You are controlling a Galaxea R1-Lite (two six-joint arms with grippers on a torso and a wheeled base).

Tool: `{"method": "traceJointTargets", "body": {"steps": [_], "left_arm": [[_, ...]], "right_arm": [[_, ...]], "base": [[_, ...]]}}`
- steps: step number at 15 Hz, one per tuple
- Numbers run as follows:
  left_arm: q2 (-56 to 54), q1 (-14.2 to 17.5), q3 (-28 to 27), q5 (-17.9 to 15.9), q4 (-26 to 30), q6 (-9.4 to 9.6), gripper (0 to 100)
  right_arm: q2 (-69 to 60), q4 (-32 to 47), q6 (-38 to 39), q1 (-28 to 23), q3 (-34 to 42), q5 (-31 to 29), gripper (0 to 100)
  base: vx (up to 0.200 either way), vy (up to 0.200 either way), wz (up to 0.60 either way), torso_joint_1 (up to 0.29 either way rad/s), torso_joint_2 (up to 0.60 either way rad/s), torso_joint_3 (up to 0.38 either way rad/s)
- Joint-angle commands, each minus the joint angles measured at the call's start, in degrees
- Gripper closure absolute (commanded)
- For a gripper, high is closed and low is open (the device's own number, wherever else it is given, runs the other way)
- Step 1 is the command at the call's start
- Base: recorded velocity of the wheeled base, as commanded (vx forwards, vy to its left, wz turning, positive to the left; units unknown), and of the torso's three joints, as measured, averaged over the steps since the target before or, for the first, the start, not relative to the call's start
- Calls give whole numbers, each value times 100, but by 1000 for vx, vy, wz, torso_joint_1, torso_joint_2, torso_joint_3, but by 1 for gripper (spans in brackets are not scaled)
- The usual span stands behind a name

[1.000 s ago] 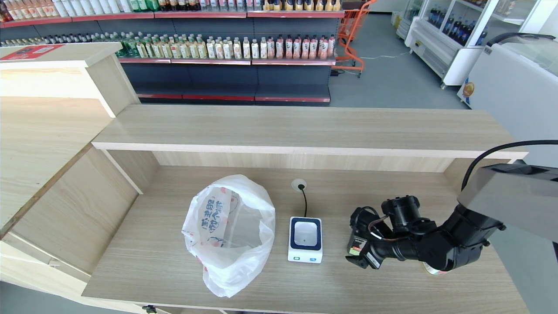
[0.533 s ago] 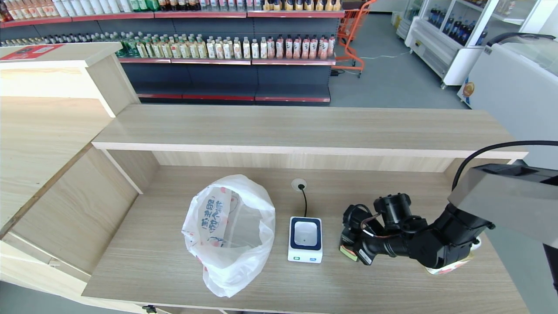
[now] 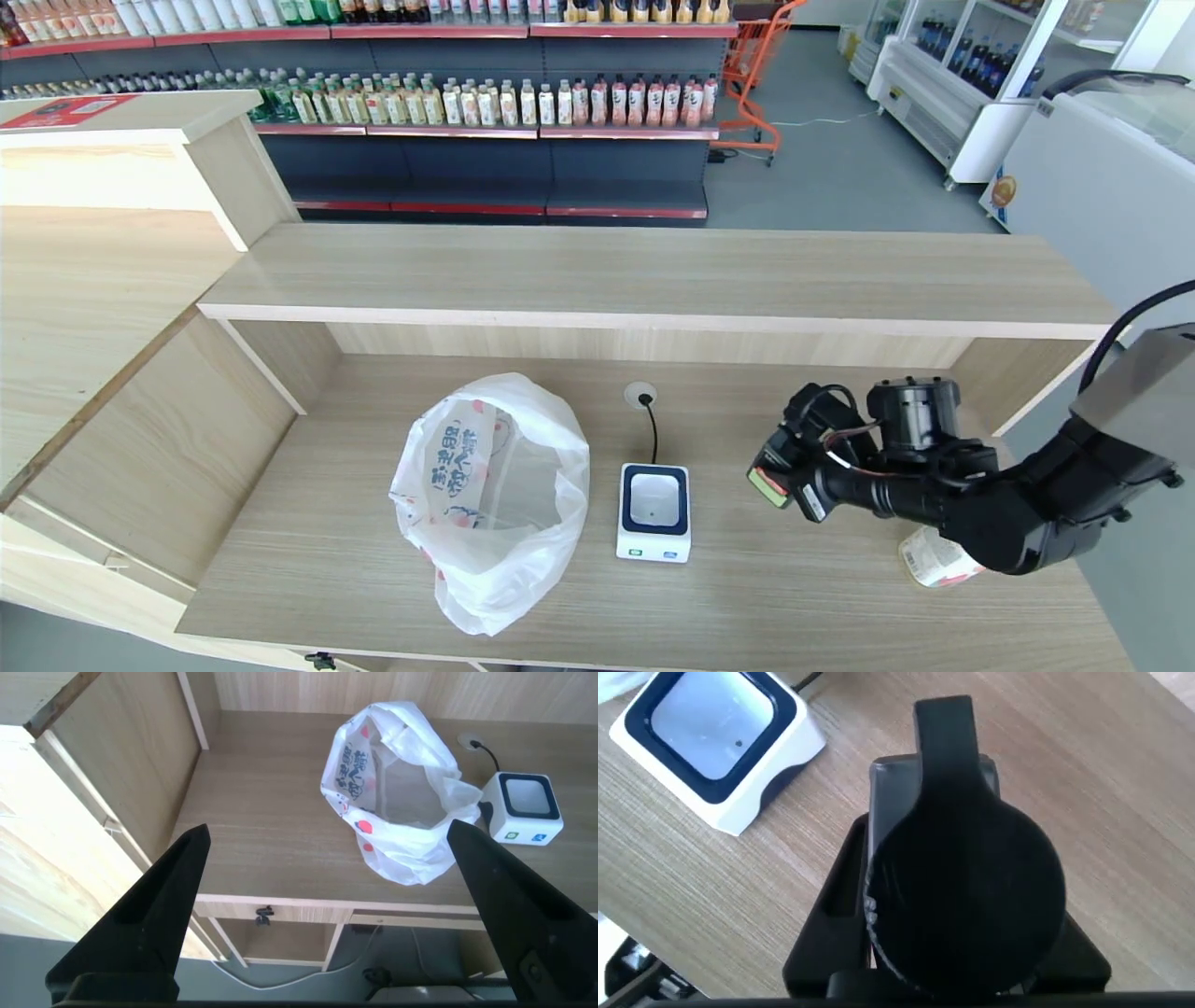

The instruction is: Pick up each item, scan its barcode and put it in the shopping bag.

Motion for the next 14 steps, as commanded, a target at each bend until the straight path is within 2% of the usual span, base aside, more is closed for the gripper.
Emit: {"method": "traceJointTargets", "body": {"steps": [1, 3, 5, 6, 7, 8, 9, 10, 11, 12, 14], "left_arm": [[-2, 4, 1, 3, 0, -2, 0], [-2, 4, 1, 3, 0, -2, 0], [-2, 4, 1, 3, 0, -2, 0], [-2, 4, 1, 3, 0, -2, 0], [-2, 4, 1, 3, 0, -2, 0], [-2, 4, 1, -6, 0, -2, 0], [-2, 4, 1, 3, 0, -2, 0], [-2, -5, 1, 3, 0, -2, 0], [-2, 4, 1, 3, 0, -2, 0], [-2, 4, 1, -6, 0, -2, 0], [-2, 4, 1, 3, 0, -2, 0]], "right_arm": [[-1197, -1248, -222, -578, 1519, -80, 100], [-1663, -1617, -1180, -929, 1721, -27, 100], [-2032, -1872, -1971, -991, 1870, 342, 100], [-2146, -1898, -2543, -1114, 1958, 799, 100], [-2216, -1819, -3457, -1299, 1993, 1713, 100], [-2208, -1573, -4582, -1510, 1984, 2811, 100], [-2190, -1318, -5557, -1641, 1976, 3506, 100], [-2155, -773, -7131, -1694, 1949, 4385, 100], [-2137, -184, -8431, -1650, 1932, 4868, 100], [-2146, 369, -9345, -1518, 1923, 5026, 100], [-2164, 1055, -10330, -1009, 1835, 5026, 100]], "base": [[0, 0, 0, 0, 0, 0], [0, 0, 0, 0, 0, 0], [0, 0, 0, 0, 0, 0], [0, 0, 0, 0, 0, 0], [0, 0, 0, 0, 0, 0], [0, 0, 0, 0, 0, 0], [0, 0, 0, 0, 0, 0], [0, 0, 0, 0, 0, 0], [0, 0, 0, 0, 0, 0], [0, 0, 0, 0, 0, 0], [0, 0, 0, 0, 0, 0]]}}
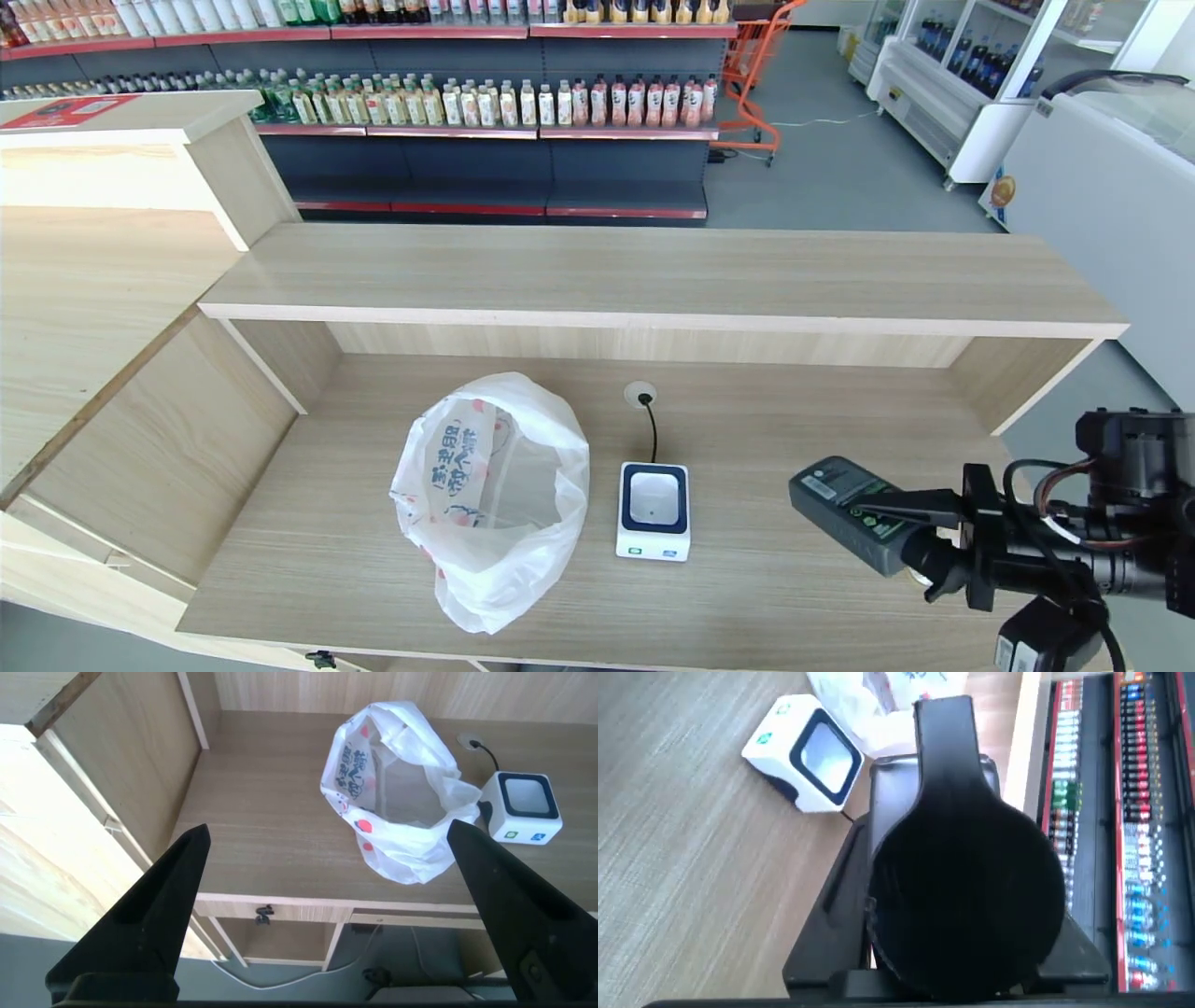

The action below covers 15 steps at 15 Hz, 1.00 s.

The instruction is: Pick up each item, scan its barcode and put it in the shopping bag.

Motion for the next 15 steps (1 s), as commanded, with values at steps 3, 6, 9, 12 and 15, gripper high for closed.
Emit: {"method": "traceJointTargets", "body": {"steps": [3, 6, 9, 12, 15], "left_arm": [[-2, 1, 1, 1, -9, -4, 0], [-2, 1, 1, 1, 0, -4, 0], [-2, 1, 1, 1, 0, -4, 0], [-2, 1, 1, 1, 0, -4, 0], [-2, 1, 1, 1, 0, -4, 0]], "right_arm": [[5, 314, -1496, 1245, -305, 200, 100], [198, 323, -2243, 1878, -358, 429, 100], [207, 323, -2507, 2317, -674, 587, 100], [172, 323, -2806, 2405, -656, 719, 100], [145, 314, -2850, 2397, -577, 719, 100]], "base": [[0, 0, 0, 0, 0, 0], [0, 0, 0, 0, 0, 0], [0, 0, 0, 0, 0, 0], [0, 0, 0, 0, 0, 0], [0, 0, 0, 0, 0, 0]]}}
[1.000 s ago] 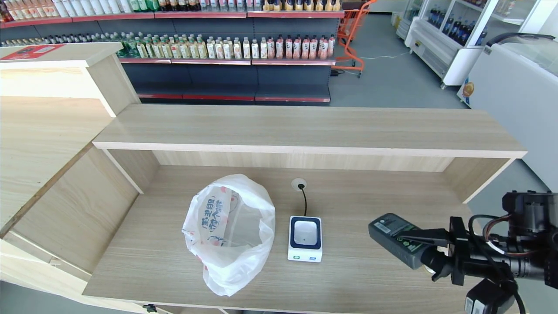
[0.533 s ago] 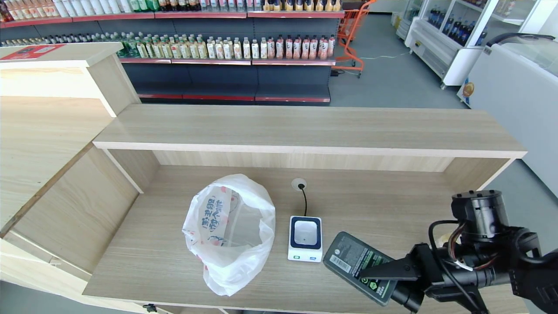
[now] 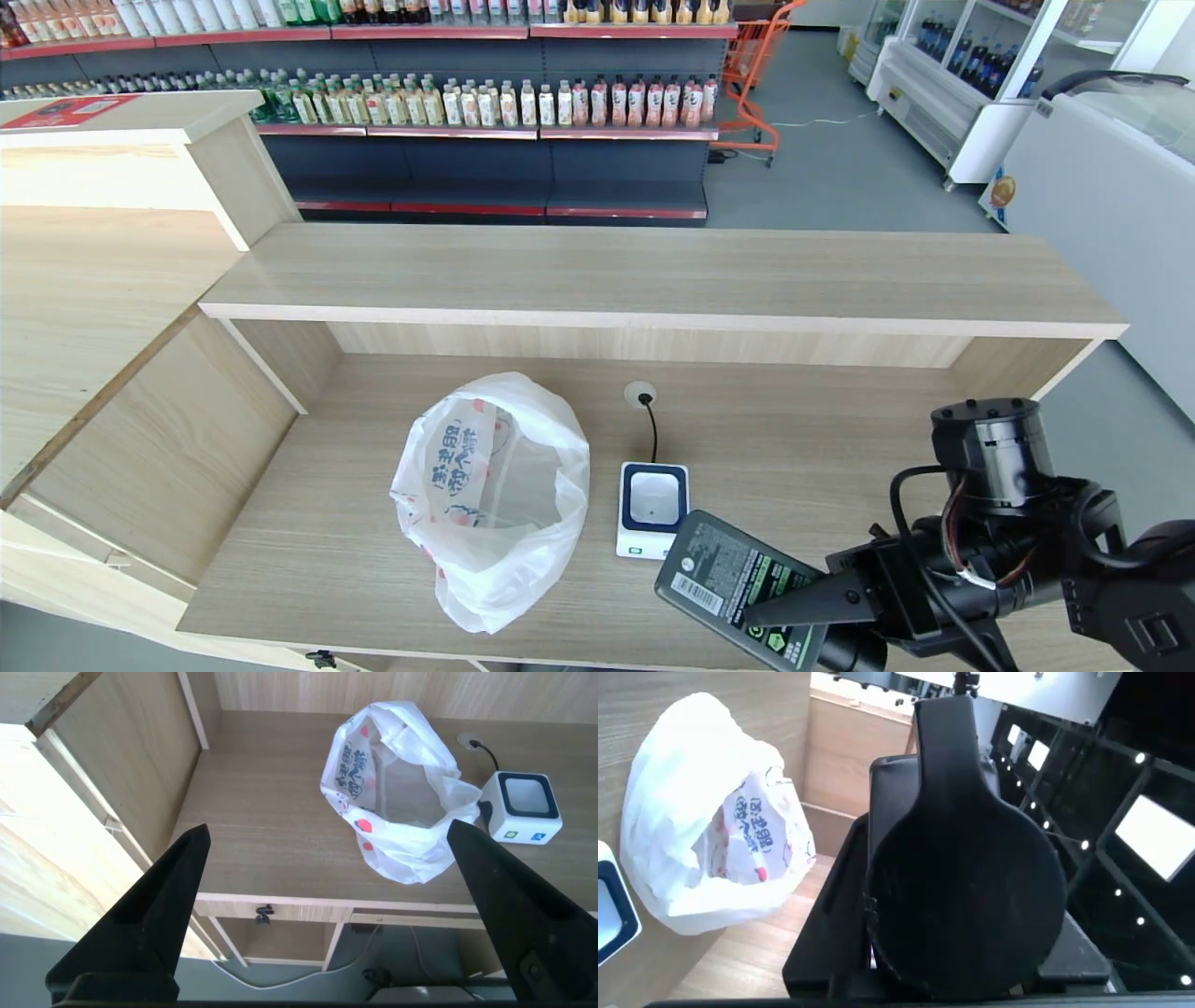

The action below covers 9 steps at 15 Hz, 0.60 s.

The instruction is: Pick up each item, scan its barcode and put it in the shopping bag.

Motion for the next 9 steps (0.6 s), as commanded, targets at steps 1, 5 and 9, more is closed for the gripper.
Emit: {"method": "traceJointTargets", "body": {"steps": [1, 5, 9], "left_arm": [[-2, 1, 1, 1, -9, -2, 0], [-2, 1, 1, 1, -9, -2, 0], [-2, 1, 1, 1, -9, -2, 0]], "right_arm": [[-23, -3, -21, 6, 100, 2, 100], [-5, -3, -56, 6, 188, 2, 100], [-67, -3, -65, 6, 249, 2, 100]], "base": [[0, 0, 0, 0, 0, 0], [0, 0, 0, 0, 0, 0], [0, 0, 0, 0, 0, 0]]}}
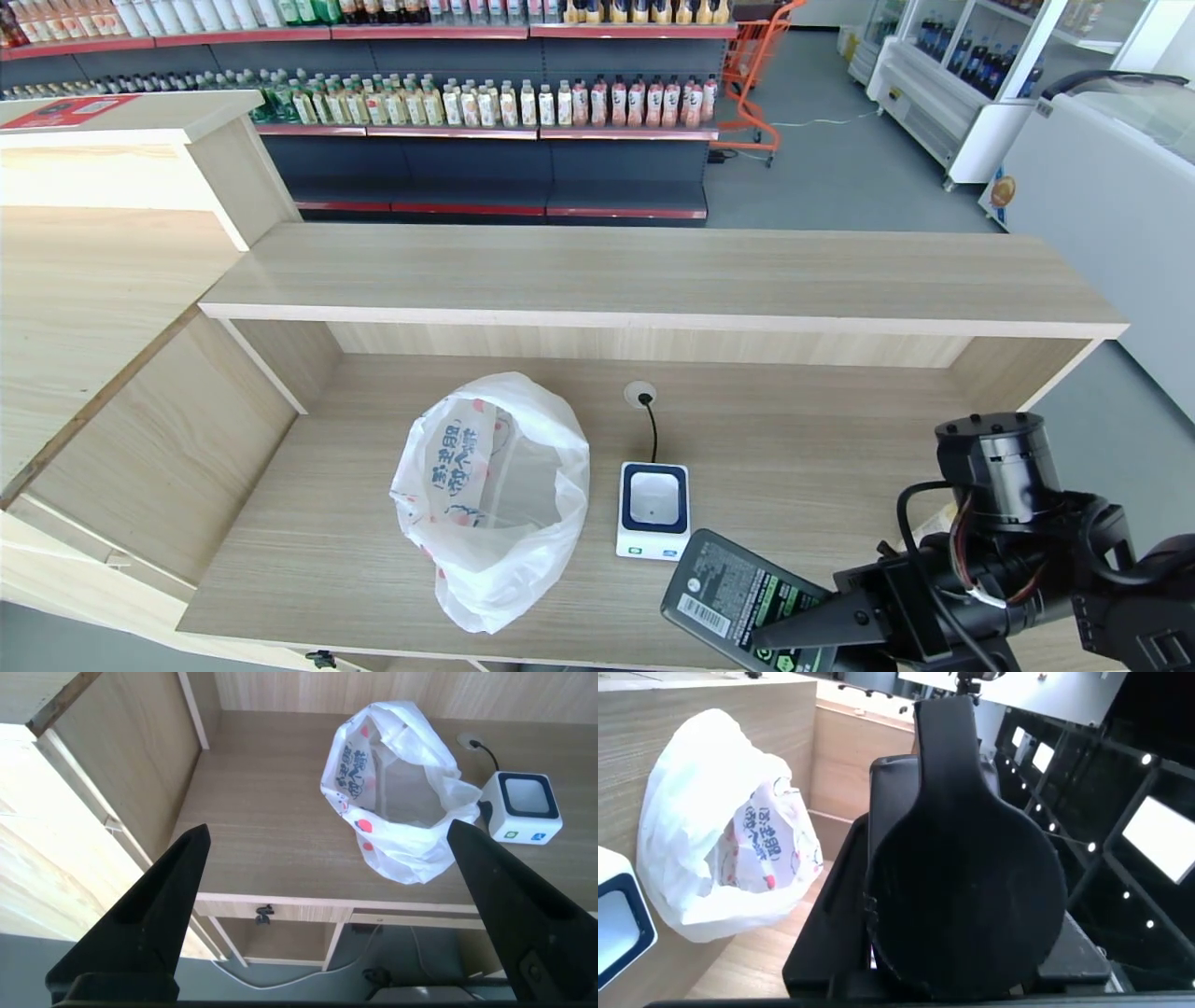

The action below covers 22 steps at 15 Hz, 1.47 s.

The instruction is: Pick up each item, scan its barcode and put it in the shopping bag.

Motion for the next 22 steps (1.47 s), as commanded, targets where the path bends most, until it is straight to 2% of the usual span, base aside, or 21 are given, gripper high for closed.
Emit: {"method": "traceJointTargets", "body": {"steps": [1, 9, 10, 12, 13, 14, 16, 18, 20, 21, 22], "left_arm": [[-2, 1, 1, -2, 0, -2, 0], [-2, 1, 1, -2, 0, -2, 0], [-2, 1, 1, -2, 0, -2, 0], [-2, 1, 1, -2, 0, -2, 0], [-2, 1, 1, -2, 0, -2, 0], [-2, 1, 1, -2, -9, -2, 0], [-2, -7, 1, -2, 0, -2, 0], [-2, 1, 1, -2, 0, -2, 0], [-2, -7, 1, -2, -9, -2, 0], [-2, -7, 1, -2, -9, -2, 0], [-2, 1, 1, -2, 0, -2, 0]], "right_arm": [[-34, -3, -2, 10, 20, 2, 100], [-324, 32, -19, 1, 161, -7, 100], [-632, 120, 201, -8, 108, -24, 100], [-1168, 287, 1739, -148, -120, -121, 100], [-1344, 313, 2459, -377, -164, -420, 100], [-1810, 313, 4059, -895, -164, -780, 100], [-2495, 401, 6107, -1616, 64, -1440, 100], [-2618, 700, 7206, -2012, 126, -1475, 100], [-2636, 727, 9007, -2143, 99, -1694, 100], [-2627, 700, 9561, -2143, 82, -1941, 100], [-2530, 691, 10519, -2108, 29, -2441, 100]], "base": [[0, 0, 0, 0, 0, 0], [0, 0, 0, 0, 0, 0], [0, 0, 0, 0, 0, 0], [0, 0, 0, 0, 0, 0], [0, 0, 0, 0, 0, 0], [0, 0, 0, 0, 0, 0], [0, 0, 0, 0, 0, 0], [0, 0, 0, 0, 0, 0], [0, 0, 0, 0, 0, 0], [0, 0, 0, 0, 0, 0], [0, 0, 0, 0, 0, 0]]}}
